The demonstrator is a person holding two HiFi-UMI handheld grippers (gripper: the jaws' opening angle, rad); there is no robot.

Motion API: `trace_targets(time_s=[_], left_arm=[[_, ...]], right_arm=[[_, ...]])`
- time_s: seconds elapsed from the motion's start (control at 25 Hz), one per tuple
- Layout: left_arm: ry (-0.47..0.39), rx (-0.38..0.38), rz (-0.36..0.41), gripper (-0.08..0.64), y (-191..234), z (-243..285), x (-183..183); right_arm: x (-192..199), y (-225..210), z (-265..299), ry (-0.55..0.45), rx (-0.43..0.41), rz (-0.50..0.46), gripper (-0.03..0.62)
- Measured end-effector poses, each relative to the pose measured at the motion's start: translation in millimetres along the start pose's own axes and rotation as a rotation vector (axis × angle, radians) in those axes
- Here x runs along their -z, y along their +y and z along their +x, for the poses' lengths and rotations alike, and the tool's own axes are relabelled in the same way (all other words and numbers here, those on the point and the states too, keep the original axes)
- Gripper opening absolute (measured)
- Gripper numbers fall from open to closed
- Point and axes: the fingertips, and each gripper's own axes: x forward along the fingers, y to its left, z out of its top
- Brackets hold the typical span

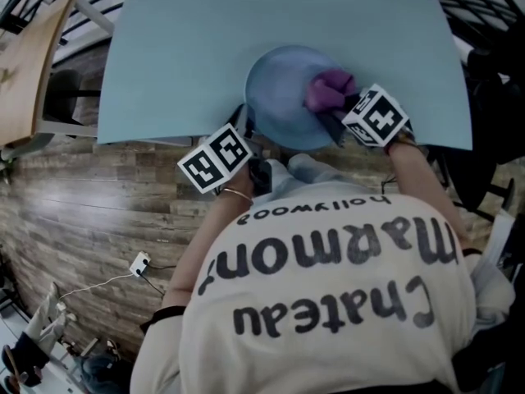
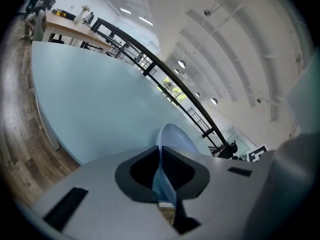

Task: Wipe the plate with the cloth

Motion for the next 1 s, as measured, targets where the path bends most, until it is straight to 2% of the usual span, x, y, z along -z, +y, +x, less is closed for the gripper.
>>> trace_targets(time_s=[0.2, 0.44, 0.68, 0.84, 0.92, 1.0], left_arm=[[0.055, -0.009, 0.038, 0.023, 7.7, 6.2, 7.3], [0.074, -0.004, 0.046, 0.023, 11.2, 12.7, 3.0], [0.140, -0.051, 0.200, 0.023, 8.0, 14.5, 5.3], [0.181, -0.051, 0.283, 0.031, 4.9, 14.9, 10.2], [0.175, -0.026, 0.278, 0.063, 1.5, 11.8, 11.0], [0.110, 0.004, 0.259, 0.101, -4.7, 4.4, 3.4]], right_arm=[[-4.9, -8.0, 4.6, 0.014, 0.049, -0.056, 0.104], [-10.8, -7.6, 12.5, 0.034, -0.003, -0.099, 0.101], [-9.2, -6.5, 13.9, 0.080, -0.040, -0.088, 0.101], [-7.1, -9.6, 15.8, 0.080, -0.042, -0.077, 0.101], [-6.9, -6.9, 17.4, 0.077, -0.041, -0.078, 0.101], [-8.9, 0.0, 18.1, 0.066, -0.056, -0.078, 0.101]])
